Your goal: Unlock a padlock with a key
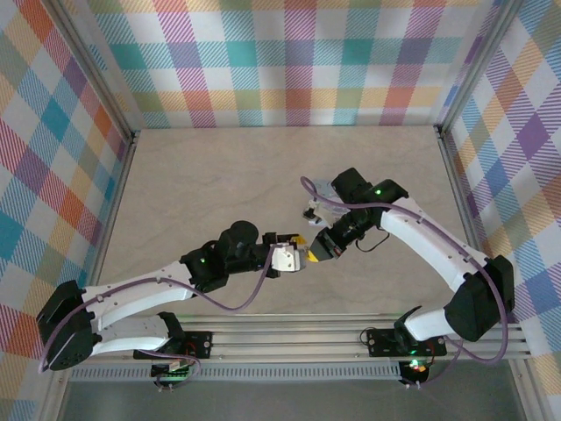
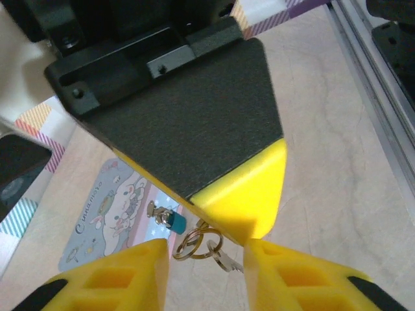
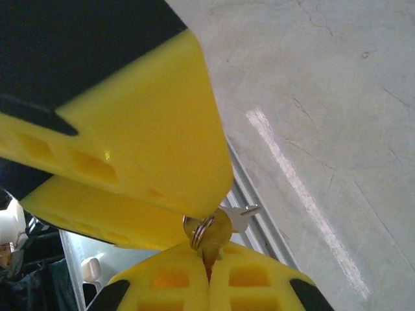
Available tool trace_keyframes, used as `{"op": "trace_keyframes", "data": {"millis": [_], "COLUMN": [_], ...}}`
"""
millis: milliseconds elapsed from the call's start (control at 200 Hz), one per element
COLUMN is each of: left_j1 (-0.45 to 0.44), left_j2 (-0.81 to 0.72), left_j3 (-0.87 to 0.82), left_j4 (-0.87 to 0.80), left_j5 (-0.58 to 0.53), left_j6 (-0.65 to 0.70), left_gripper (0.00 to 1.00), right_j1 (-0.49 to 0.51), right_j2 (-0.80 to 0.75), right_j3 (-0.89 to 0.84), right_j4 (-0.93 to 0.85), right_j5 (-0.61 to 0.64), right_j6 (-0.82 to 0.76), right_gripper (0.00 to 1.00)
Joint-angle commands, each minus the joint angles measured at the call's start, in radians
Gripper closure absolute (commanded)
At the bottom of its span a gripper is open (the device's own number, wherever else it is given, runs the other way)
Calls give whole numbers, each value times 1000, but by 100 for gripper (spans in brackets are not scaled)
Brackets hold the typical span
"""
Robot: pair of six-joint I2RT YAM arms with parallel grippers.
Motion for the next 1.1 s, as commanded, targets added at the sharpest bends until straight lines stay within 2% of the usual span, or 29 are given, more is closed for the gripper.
{"op": "trace_keyframes", "data": {"millis": [0,110,210,570,705,770,820,910,995,1095], "left_j1": [-22,-30,-35,-37,-37,-35,-30,3,62,87], "left_j2": [11,15,13,-17,-24,-10,7,37,70,88], "left_j3": [50,63,65,35,21,19,23,75,138,153], "left_j4": [-4,-32,-42,-54,-49,-47,-40,-80,-129,-124], "left_j5": [-17,-24,-25,-11,-34,-63,-82,-60,3,6], "left_j6": [52,73,77,14,-54,-94,-105,-127,-235,-358], "left_gripper": [74,90,100,100,100,100,100,100,100,100], "right_j1": [6,6,6,6,4,0,-6,-41,-87,-123], "right_j2": [14,19,20,-4,-35,-74,-116,-231,-337,-441], "right_j3": [35,45,49,62,38,26,26,-6,-58,-149], "right_j4": [-48,-75,-79,-44,19,66,104,224,368,511], "right_j5": [-50,-44,-50,-85,-64,-21,43,132,142,196], "right_j6": [-39,-48,-44,-24,11,41,69,160,239,336], "right_gripper": [100,100,100,100,75,64,52,44,37,31]}}
